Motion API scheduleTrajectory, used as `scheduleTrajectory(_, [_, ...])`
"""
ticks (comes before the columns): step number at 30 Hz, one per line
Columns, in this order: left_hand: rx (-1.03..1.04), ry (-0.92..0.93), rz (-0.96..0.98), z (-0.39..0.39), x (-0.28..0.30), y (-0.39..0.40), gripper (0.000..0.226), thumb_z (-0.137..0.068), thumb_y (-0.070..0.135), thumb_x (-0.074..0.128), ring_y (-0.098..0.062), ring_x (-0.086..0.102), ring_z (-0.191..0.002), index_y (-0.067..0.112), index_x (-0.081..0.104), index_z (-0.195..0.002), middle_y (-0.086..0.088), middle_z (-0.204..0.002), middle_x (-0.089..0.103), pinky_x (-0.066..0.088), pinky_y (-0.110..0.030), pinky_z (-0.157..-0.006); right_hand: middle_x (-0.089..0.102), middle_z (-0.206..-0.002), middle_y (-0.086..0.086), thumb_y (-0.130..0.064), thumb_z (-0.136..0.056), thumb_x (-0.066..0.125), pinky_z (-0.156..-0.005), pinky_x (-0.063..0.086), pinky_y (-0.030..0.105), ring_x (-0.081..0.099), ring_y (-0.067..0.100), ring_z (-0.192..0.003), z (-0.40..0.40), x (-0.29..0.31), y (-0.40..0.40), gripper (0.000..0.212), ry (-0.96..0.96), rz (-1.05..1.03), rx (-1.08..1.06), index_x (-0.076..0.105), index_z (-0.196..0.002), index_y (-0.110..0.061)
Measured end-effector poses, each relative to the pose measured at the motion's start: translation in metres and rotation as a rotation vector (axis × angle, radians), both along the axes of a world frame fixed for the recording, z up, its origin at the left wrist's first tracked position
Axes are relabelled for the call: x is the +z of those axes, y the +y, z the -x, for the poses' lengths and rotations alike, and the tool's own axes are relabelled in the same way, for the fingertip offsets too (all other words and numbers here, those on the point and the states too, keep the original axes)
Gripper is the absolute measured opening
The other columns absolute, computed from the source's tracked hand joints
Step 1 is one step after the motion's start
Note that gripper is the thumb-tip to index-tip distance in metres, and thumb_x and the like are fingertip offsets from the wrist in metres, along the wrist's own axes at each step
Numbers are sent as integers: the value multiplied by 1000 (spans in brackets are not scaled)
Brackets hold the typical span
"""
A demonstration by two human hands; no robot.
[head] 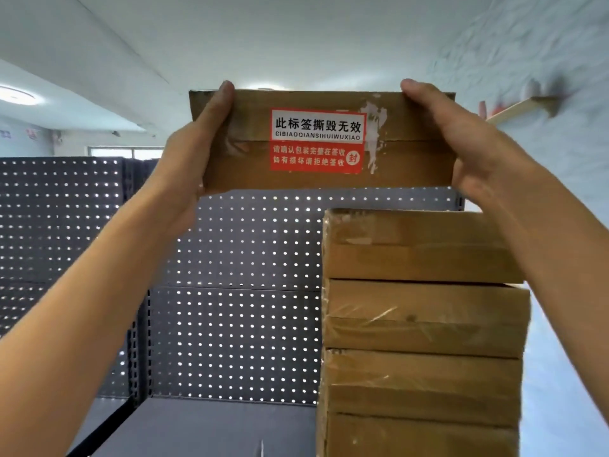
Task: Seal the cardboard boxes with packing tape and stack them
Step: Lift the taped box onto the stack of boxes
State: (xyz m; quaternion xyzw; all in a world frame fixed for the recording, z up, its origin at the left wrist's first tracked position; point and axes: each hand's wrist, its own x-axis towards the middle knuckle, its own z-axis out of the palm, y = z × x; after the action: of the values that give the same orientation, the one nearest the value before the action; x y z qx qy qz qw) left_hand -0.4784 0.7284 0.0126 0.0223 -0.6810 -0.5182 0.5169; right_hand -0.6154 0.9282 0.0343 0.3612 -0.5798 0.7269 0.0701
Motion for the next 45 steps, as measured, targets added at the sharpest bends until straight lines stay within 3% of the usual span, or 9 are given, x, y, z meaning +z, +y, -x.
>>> scheduleTrajectory(3, [-21,-11,22,26,-4,19,36,-84,59,51,-9,70,-90,28,66,-94,11,-91,75,53,-40,-91,74,-86,-7,-59,-72,72,-83,57,34,70,9,-83,29,-2,25,43,-7,-64,30,65,-88,-19])
scheduleTrajectory(6, [-46,-23,39,51,-9,32,45,-83,64,49,-11,69,-96,28,65,-105,7,-100,74,52,-42,-93,74,-93,-9,-66,-69,70,-81,57,34,70,10,-89,55,-4,46,48,-8,-74,-22,67,-99,-28])
scheduleTrajectory(10, [-62,-35,42,79,-9,48,42,-89,62,45,-4,70,-87,29,63,-105,12,-90,74,54,-30,-82,29,-154,-10,-82,-30,77,-91,52,38,48,7,-127,93,-3,68,110,-19,-53,-98,60,-126,-30])
scheduleTrajectory(13, [-64,-44,34,94,-8,55,38,-89,63,43,2,69,-78,31,62,-100,18,-81,73,51,-21,-71,35,-150,-9,-78,-27,82,-81,57,35,59,9,-114,115,-6,76,131,-27,-22,-54,42,-142,-31])
scheduleTrajectory(18, [-76,-71,60,112,-16,54,40,-88,63,43,-1,68,-91,32,62,-105,14,-98,72,48,-23,-81,63,-122,-14,-76,-34,79,-94,51,36,63,6,-107,127,-15,75,126,-22,-59,-34,28,-145,-44])
scheduleTrajectory(21, [-88,-59,53,119,-19,50,48,-87,66,43,-5,65,-100,32,58,-117,11,-109,69,48,-28,-91,52,-127,-21,-78,-40,74,-98,49,36,58,5,-113,130,-21,73,119,22,-58,-44,27,-144,-44])
scheduleTrajectory(25, [-91,-67,53,128,-18,42,63,-81,73,47,-7,64,-105,30,55,-126,11,-115,68,46,-35,-99,55,-90,-24,-64,-73,67,-100,47,38,60,10,-108,124,-23,71,38,2,-58,-42,49,-90,-36])
scheduleTrajectory(30, [-68,-75,68,141,-20,37,73,-78,78,45,-10,64,-106,28,52,-130,7,-118,66,47,-38,-100,52,-68,-28,-52,-84,62,-96,51,35,62,3,-86,121,-24,66,29,10,-4,-42,46,-75,-30])
scheduleTrajectory(45, [-13,-41,92,144,-23,38,61,-84,70,39,-8,59,-107,29,48,-128,9,-120,60,45,-29,-93,68,-103,-5,-65,-80,58,-71,53,20,65,4,-84,118,-32,66,30,18,-83,-105,50,-81,-35])
